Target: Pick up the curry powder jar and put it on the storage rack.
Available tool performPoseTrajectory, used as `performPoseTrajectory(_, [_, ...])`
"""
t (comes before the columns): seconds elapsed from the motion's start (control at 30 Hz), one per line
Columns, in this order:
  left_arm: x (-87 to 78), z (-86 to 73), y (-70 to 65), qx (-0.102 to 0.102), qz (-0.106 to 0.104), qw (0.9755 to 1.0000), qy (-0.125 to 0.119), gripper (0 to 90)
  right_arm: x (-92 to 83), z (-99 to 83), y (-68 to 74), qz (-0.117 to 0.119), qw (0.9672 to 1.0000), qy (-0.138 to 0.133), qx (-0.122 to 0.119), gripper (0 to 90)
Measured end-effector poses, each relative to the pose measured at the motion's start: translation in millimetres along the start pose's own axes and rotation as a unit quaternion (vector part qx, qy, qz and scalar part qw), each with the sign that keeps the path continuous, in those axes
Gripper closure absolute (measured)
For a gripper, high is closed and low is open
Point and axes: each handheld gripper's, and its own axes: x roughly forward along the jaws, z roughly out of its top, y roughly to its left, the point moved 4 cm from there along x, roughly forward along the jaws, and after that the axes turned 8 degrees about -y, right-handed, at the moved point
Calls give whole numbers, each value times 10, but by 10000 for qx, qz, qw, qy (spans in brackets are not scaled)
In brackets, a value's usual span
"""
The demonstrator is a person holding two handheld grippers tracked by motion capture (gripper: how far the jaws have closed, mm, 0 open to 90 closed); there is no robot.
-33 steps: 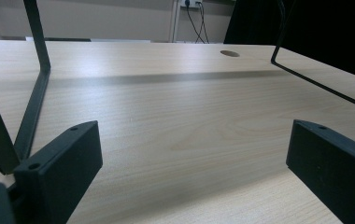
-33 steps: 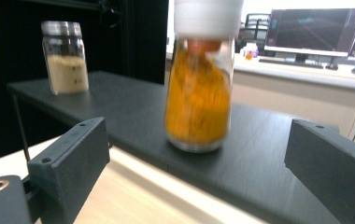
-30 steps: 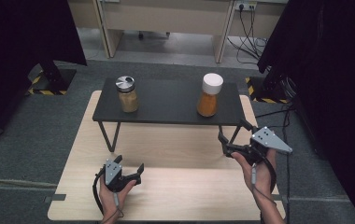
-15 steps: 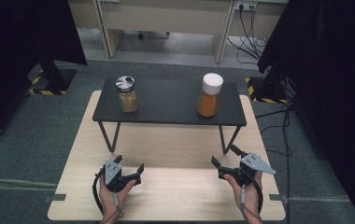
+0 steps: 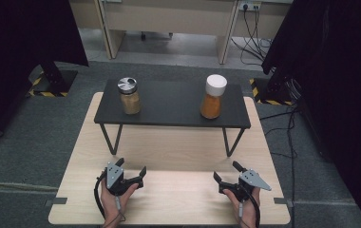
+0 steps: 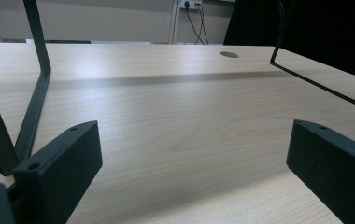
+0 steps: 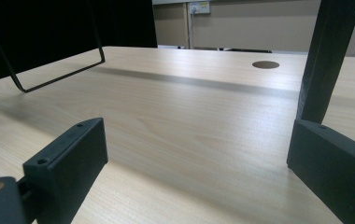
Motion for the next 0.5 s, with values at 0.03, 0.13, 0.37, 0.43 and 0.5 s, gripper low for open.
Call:
performPoseTrajectory(0.03, [1, 0, 1, -4, 0, 10000, 1, 26, -6, -4, 7, -15, 10000, -21, -23, 52])
performPoseTrajectory(0.13, [2, 2, -2, 3, 4, 10000, 8, 26, -7, -2, 4, 7, 10000, -11, -41, 52])
performPoseTrajectory(0.37, [2, 6, -3, 31, 2, 10000, 24, 26, -6, 9, 25, 54, 9998, 44, -205, 52])
performPoseTrajectory(0.43, [2, 2, -4, 18, 2, 10000, 9, 26, 4, 19, 35, 72, 9996, 84, -263, 53])
performPoseTrajectory(0.5, [2, 6, -3, 29, 1, 10000, 25, 26, 18, 32, 41, 96, 9994, 136, -317, 53])
